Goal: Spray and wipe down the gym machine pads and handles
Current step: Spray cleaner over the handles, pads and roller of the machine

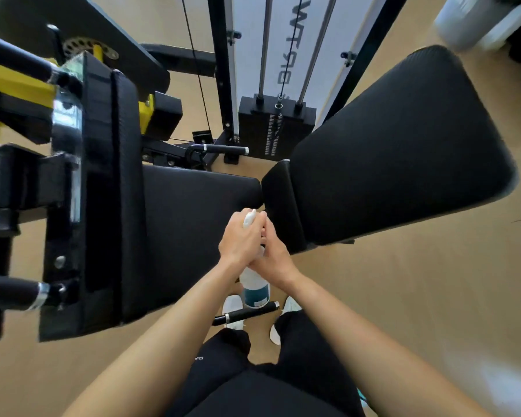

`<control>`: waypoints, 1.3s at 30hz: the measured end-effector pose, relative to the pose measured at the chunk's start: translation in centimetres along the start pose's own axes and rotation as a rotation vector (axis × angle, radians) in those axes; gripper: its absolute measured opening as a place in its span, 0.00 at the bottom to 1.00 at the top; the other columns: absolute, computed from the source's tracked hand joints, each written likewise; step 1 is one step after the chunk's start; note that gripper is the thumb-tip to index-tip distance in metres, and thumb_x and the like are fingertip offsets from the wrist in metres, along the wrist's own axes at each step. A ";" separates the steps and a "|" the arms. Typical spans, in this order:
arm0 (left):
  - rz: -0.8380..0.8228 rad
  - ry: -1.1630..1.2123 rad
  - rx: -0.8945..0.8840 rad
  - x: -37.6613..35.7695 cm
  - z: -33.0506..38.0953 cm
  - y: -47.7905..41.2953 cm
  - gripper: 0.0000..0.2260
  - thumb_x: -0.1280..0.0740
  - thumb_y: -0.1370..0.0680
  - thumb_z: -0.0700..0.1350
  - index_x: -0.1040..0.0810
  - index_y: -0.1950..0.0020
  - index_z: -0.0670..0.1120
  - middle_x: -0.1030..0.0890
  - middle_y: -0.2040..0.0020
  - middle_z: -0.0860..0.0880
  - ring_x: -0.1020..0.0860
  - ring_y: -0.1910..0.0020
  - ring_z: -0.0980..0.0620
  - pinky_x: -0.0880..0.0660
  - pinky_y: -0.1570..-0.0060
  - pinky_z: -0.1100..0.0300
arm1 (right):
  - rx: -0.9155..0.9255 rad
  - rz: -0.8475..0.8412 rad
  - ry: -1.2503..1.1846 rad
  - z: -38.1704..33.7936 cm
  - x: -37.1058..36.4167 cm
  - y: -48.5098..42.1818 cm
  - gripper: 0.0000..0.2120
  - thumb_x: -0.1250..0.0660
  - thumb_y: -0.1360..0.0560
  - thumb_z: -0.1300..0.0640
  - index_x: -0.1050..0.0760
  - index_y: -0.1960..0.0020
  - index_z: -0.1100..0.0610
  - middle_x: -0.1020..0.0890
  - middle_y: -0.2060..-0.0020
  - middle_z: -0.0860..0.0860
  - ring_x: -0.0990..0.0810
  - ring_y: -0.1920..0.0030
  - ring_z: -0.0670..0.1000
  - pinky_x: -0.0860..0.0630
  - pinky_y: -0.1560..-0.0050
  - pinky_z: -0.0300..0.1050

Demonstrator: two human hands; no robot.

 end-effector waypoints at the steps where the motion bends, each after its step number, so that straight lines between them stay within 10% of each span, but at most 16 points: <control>1: 0.034 0.008 -0.004 0.1 0.5 -0.1 0.08 0.37 0.19 0.59 0.23 0.54 0.57 0.21 0.51 0.53 0.21 0.49 0.52 0.20 0.46 0.43 | 0.038 0.018 0.016 -0.4 -0.1 -0.8 0.35 0.27 0.24 0.47 0.41 0.23 0.45 0.19 0.40 0.47 0.18 0.41 0.47 0.18 0.40 0.56; 5: 0.133 -0.031 -0.066 -0.5 1.6 -1.6 0.15 0.37 0.21 0.62 0.24 0.39 0.57 0.25 0.41 0.52 0.29 0.37 0.48 0.24 0.38 0.44 | 0.087 0.025 -0.106 -2.0 -0.3 -4.3 0.19 0.35 0.19 0.45 0.29 0.32 0.52 0.18 0.48 0.50 0.17 0.48 0.51 0.18 0.44 0.62; 10: 0.035 0.311 0.026 0.2 0.5 -6.3 0.34 0.33 0.27 0.63 0.34 0.22 0.57 0.31 0.25 0.53 0.33 0.27 0.54 0.31 0.33 0.55 | 0.074 -0.015 -0.202 -2.6 2.9 -12.2 0.20 0.31 0.21 0.58 0.31 0.30 0.51 0.19 0.49 0.53 0.17 0.51 0.48 0.17 0.49 0.46; 16: -0.037 0.481 0.378 -1.1 -4.7 -8.9 0.26 0.37 0.28 0.59 0.22 0.33 0.50 0.18 0.39 0.48 0.20 0.38 0.48 0.24 0.42 0.54 | -0.193 -0.190 -0.399 -1.8 4.3 -20.7 0.04 0.30 0.24 0.64 0.25 0.54 0.58 0.17 0.63 0.58 0.16 0.60 0.60 0.17 0.48 0.64; 28: 0.045 0.652 0.584 -4.5 -8.6 -17.1 0.20 0.29 0.22 0.59 0.22 0.34 0.50 0.15 0.40 0.45 0.15 0.42 0.47 0.17 0.43 0.48 | -0.512 -0.287 -0.496 1.0 1.3 -35.3 0.23 0.30 0.28 0.64 0.29 0.35 0.62 0.16 0.58 0.59 0.14 0.60 0.58 0.15 0.51 0.61; 39: 0.134 0.702 0.616 -4.9 -9.4 -21.6 0.19 0.29 0.20 0.56 0.24 0.32 0.51 0.17 0.39 0.47 0.17 0.42 0.49 0.17 0.47 0.53 | -0.606 -0.119 -0.556 2.5 1.4 -40.0 0.15 0.31 0.26 0.65 0.29 0.41 0.58 0.16 0.58 0.58 0.14 0.61 0.56 0.14 0.52 0.59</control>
Point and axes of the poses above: each hand's wrist, its own y-axis away from the middle knuckle, its own x-axis out of the back of the hand, z = x × y, the point moved 1 cm from there along -y, towards the middle knuckle
